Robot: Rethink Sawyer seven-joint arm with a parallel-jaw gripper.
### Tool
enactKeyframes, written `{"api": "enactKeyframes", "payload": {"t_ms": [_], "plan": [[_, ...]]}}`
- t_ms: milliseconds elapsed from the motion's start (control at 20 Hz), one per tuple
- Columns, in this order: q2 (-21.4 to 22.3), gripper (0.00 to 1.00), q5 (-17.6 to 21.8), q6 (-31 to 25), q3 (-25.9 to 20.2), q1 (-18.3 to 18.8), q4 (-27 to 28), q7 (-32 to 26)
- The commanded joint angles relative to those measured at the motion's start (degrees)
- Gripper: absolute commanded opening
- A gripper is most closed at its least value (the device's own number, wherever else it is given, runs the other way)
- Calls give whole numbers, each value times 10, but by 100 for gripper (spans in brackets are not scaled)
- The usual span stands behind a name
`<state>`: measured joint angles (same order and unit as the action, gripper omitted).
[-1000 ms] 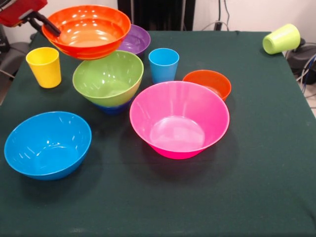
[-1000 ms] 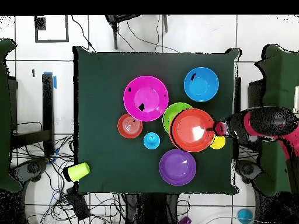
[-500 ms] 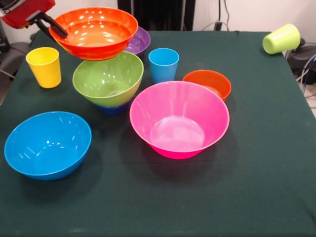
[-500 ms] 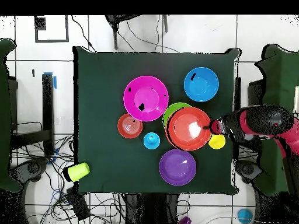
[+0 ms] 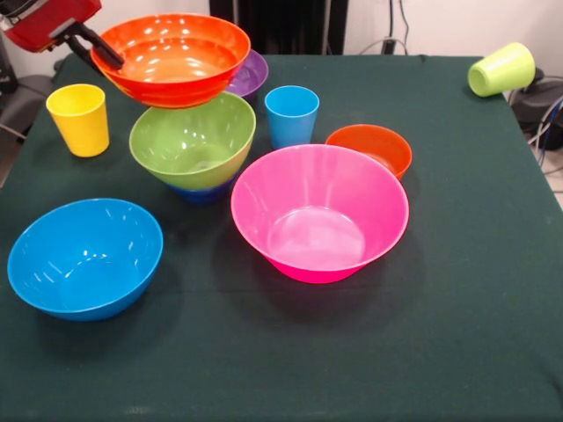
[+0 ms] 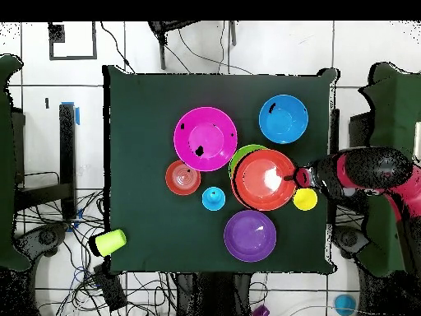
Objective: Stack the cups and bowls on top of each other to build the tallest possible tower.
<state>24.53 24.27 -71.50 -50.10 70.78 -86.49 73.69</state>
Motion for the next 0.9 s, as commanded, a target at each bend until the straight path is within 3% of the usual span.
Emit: {"api": "enactKeyframes", "payload": {"t_ms": [50,900], "plan": [[-18,0,29,51,-6,-34,-21,-85],[-24,0,19,60,-3,-56,-8,-71]]}}
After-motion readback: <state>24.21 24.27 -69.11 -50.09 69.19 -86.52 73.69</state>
